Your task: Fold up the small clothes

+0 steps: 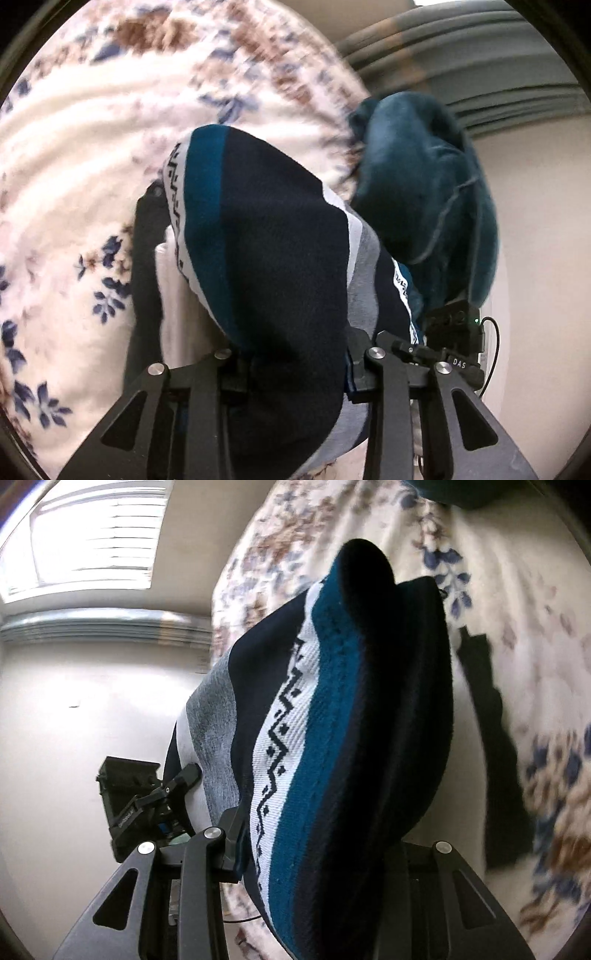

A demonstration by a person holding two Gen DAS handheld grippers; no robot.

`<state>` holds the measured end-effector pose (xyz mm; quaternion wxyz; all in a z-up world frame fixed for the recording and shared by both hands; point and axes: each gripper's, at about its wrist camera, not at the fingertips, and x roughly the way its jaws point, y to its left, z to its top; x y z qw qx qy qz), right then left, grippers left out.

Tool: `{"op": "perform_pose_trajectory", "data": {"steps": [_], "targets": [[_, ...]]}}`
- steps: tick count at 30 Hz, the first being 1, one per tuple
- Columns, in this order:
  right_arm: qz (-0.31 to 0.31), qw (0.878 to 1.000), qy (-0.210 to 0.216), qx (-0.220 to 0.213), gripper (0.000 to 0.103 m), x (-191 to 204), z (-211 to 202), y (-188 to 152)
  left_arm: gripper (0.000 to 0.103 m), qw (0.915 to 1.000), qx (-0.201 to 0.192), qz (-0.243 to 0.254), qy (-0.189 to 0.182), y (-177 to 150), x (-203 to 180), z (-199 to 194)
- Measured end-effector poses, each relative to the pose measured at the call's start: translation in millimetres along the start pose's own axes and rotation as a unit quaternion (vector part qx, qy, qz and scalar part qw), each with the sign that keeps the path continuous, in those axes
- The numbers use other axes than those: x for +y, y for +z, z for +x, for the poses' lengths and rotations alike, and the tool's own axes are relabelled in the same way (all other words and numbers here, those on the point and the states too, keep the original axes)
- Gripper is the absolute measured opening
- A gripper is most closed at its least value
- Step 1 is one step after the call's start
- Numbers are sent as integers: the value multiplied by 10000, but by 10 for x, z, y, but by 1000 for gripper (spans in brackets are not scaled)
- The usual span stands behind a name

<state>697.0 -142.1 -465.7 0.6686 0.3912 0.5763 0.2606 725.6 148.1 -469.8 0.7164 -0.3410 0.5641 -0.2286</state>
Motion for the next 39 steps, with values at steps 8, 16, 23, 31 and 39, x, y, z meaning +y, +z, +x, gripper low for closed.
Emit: {"op": "perform_pose_trajectory", "data": {"steps": [8,16,23,31,39], "targets": [[573,9975,-369,-162,62,-206,-206,-49,66,9974,-522,-483,-115,-463,251,-578],[320,9809,-1846,-533,66,-417,-640,-671,74,9532,-1145,316,2782,-1130,-112,-767],[-711,8995,-4136,-1215,101,-65,-960,-1336,101,9105,-1215,975,3830,-1505,-618,-611],[-1203,8384,-4976,-1868,102,844,-1425,-1821,101,8930,-1375,1206,4113,-1776,-1298,-1005],[-1526,8313,-4831,-2287,102,1916,-2256,-2549,101,8886,-1616,1542,4007,-2374,-2165,-1675]]}}
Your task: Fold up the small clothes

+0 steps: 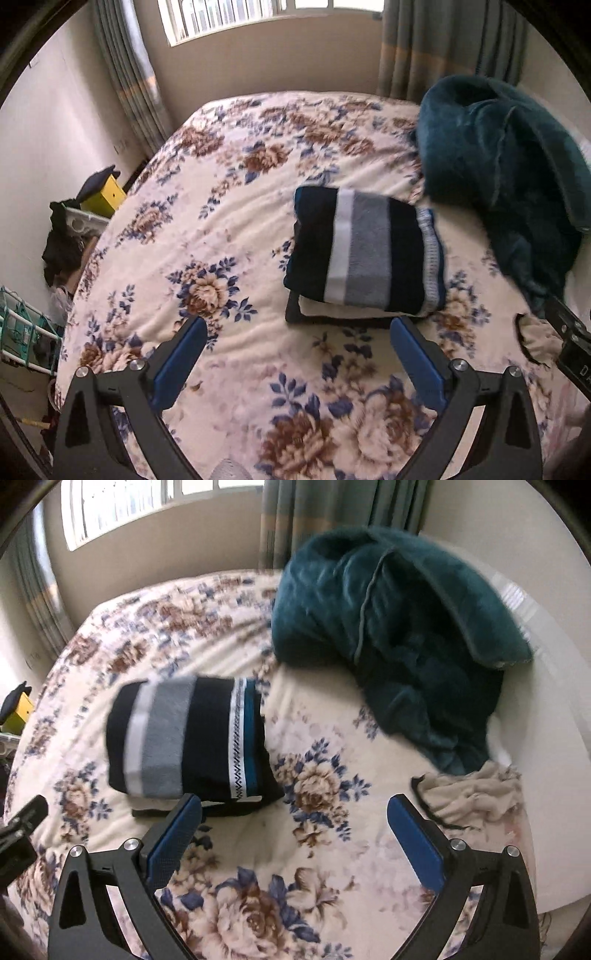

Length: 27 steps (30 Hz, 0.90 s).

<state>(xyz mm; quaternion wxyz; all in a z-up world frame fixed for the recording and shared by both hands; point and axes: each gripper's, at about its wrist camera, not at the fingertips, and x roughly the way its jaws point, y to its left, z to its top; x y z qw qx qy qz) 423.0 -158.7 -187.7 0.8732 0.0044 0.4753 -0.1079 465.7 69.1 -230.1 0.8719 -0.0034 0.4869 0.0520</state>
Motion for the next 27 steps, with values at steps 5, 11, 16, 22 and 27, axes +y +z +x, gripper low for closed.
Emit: {"op": "perform_pose_trajectory", "data": {"steps": [5,11,16,22,27], "targets": [[9,9989,16,-463,102,-189,-1069,-41,101,9994,-321,70,-107,-92,-22,-868],[70,9961,168,-863,102,-428,-2209,-189,101,9981,-574,-35,-197,-241,36,-1766],[-3,9924,251,-1201,102,-548,-3044,-389,101,9970,-715,-128,-252,-400,97,-2309],[-49,9890,305,-1449,102,-651,-3682,-589,101,9948,-1005,-49,-131,-532,121,-2712],[-103,9870,366,-1559,102,-695,-4018,-740,101,9930,-1174,-40,-109,-633,104,-2912]]}}
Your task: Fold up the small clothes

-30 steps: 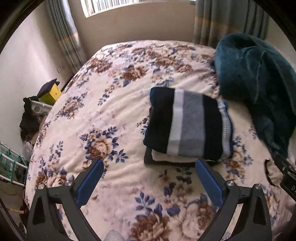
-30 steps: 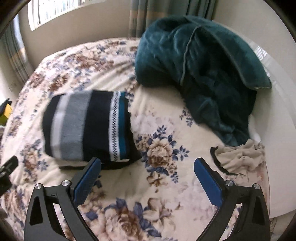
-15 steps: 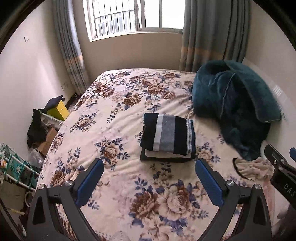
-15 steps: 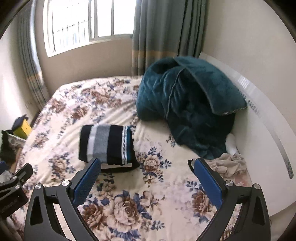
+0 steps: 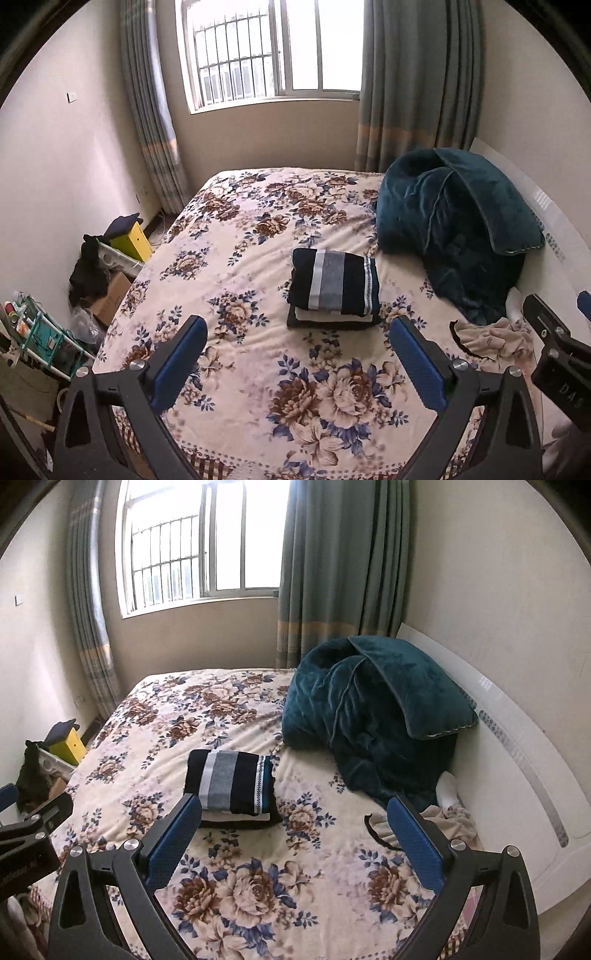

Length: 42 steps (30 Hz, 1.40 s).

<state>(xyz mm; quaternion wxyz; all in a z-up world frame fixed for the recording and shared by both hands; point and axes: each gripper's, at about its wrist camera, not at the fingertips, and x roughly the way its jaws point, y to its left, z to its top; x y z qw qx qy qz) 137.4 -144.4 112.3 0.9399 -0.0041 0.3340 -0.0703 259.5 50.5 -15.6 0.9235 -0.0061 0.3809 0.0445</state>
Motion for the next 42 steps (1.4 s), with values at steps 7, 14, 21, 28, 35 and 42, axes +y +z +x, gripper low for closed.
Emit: {"op": "perform_pose_trajectory", "data": {"steps": [7,14,21,28,35,42], "targets": [[-52,9999,53,-73,103,-71,-167,-37,103,9999,-68,-76,55,-74,13,-63],[-165,9997,141,-106,103,-89,-127,8,103,9999,-37,-54,157,-98,14,-115],[-156,9995,235,-147,103,-89,-138,37,103,9998,-84,-48,172,-87,21,-154],[-186,9992,304,-164,103,-79,-141,51,103,9997,-120,-48,201,-64,24,-162],[-179,9992,318,-163,103,-68,-131,58,103,9997,-120,-52,210,-56,30,-162],[-183,9991,334,-166,103,-71,-119,67,103,9997,-133,-56,221,-38,41,-166]]}}
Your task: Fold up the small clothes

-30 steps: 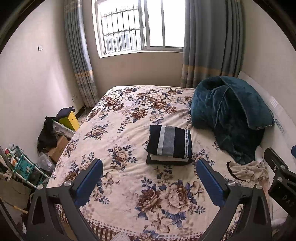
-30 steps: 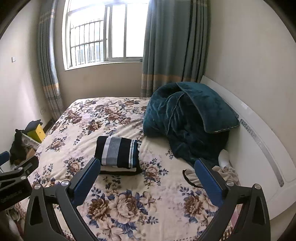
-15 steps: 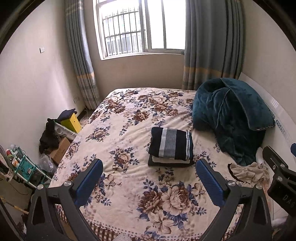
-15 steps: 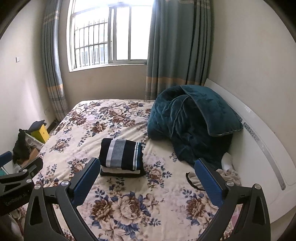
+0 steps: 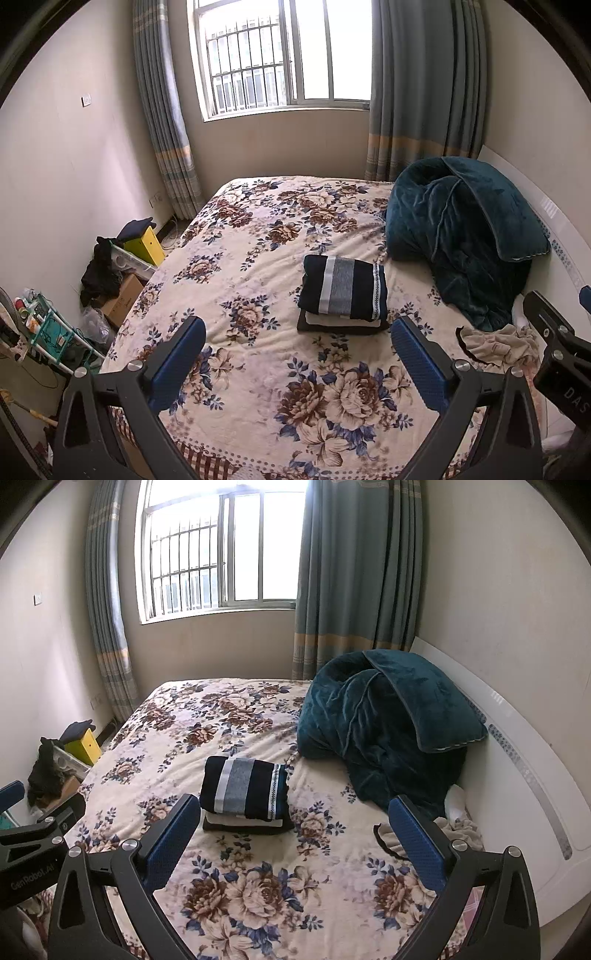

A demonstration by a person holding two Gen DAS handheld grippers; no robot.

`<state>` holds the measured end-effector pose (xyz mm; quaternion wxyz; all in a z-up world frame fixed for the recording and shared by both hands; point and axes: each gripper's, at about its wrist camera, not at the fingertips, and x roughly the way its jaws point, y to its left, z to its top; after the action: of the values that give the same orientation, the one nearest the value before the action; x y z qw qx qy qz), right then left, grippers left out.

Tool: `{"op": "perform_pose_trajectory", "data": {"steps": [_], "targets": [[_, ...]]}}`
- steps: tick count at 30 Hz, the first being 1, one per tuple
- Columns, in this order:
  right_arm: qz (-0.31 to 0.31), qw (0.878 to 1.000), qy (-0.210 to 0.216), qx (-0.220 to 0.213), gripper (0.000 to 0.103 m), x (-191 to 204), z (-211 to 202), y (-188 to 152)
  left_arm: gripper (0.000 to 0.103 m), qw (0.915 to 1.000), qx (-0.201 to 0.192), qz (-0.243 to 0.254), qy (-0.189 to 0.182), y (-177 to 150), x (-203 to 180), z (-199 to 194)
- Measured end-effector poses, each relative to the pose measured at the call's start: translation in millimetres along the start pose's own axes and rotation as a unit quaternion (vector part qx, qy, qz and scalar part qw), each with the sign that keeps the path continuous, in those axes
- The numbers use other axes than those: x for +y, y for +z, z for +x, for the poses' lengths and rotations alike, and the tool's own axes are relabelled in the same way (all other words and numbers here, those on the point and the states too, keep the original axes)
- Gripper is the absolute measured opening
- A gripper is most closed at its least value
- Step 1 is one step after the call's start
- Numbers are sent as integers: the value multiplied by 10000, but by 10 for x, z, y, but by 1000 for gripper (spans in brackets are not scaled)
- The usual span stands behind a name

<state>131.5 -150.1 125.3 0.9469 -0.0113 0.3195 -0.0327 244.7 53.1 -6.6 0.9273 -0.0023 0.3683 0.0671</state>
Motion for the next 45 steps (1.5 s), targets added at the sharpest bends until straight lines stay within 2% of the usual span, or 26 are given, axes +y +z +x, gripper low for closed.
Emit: {"op": "perform_pose_trajectory", "data": {"steps": [45], "targets": [[23,10000,0,5,103,123,-23,-30,103,9999,6,-49,137,-10,115,-89]]}}
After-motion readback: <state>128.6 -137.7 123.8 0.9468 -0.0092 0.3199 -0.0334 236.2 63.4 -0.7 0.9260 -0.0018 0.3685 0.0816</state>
